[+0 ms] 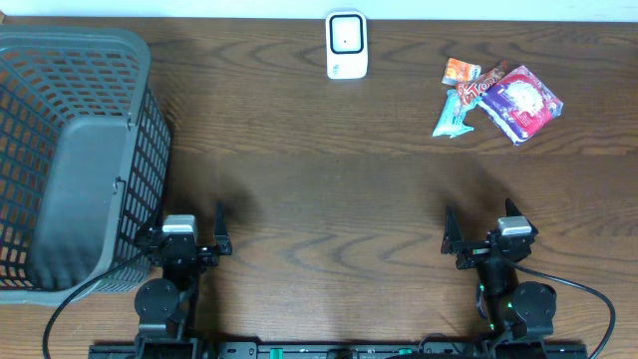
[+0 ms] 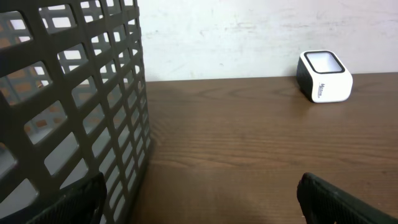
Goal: Scan the item barcode
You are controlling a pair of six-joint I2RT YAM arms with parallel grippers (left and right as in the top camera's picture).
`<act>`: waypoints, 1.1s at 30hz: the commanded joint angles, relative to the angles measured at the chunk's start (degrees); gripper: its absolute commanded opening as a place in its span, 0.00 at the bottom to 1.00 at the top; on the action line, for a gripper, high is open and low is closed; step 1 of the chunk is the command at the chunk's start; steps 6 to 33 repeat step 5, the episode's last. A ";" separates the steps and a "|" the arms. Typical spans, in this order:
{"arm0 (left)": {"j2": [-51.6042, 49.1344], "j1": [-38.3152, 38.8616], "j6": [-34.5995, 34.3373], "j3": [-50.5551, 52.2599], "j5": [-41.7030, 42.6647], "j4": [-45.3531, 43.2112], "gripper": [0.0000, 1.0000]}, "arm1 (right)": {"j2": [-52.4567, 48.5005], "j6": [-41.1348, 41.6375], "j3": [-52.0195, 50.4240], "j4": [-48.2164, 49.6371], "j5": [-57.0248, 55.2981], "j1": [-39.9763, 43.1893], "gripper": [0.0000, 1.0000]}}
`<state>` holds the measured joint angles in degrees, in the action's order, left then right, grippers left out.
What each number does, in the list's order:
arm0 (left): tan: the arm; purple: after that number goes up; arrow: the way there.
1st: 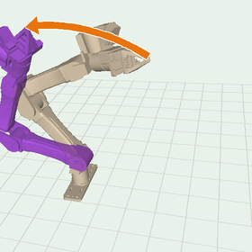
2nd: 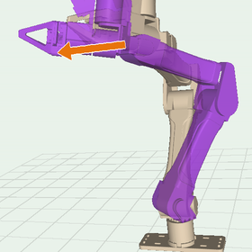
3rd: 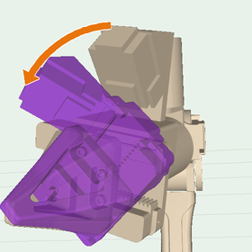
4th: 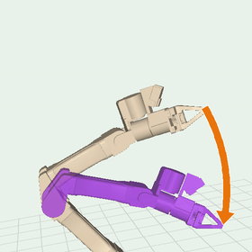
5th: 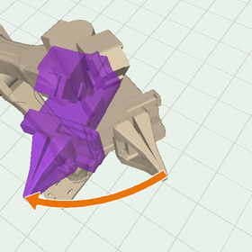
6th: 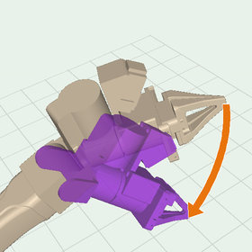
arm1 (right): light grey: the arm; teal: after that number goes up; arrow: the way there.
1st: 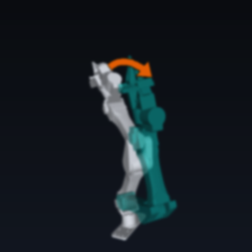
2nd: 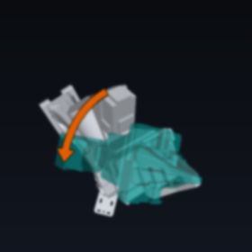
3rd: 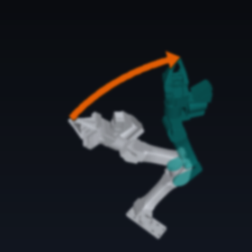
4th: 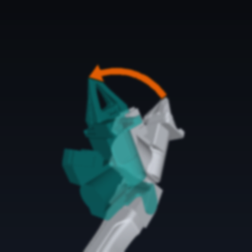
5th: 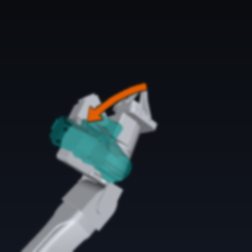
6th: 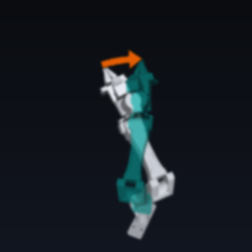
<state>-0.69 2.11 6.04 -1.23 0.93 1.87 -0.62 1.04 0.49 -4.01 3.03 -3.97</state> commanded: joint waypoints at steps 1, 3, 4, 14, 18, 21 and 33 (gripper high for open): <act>0.46 0.17 0.35 1.01 -1.60 2.27 0.98 | 0.31 0.59 -0.20 -0.09 -0.09 0.28 0.99; 0.46 0.17 0.35 1.01 -1.60 2.27 0.98 | 0.31 0.59 -0.20 -0.09 -0.09 0.28 0.99; 0.46 0.17 0.35 1.01 -1.60 2.27 0.98 | 0.31 0.59 -0.20 -0.09 -0.09 0.28 0.99; 0.46 0.17 0.35 1.01 -1.60 2.27 0.98 | 0.31 0.59 -0.20 -0.09 -0.09 0.28 0.99; 0.46 0.17 0.35 1.01 -1.60 2.27 0.98 | 0.31 0.59 -0.20 -0.09 -0.09 0.28 0.99; 0.46 0.17 0.35 1.01 -1.60 2.27 0.98 | 0.31 0.59 -0.20 -0.09 -0.09 0.28 0.99; 0.46 0.17 0.35 1.01 -1.60 2.27 0.98 | 0.31 0.59 -0.20 -0.09 -0.09 0.28 0.99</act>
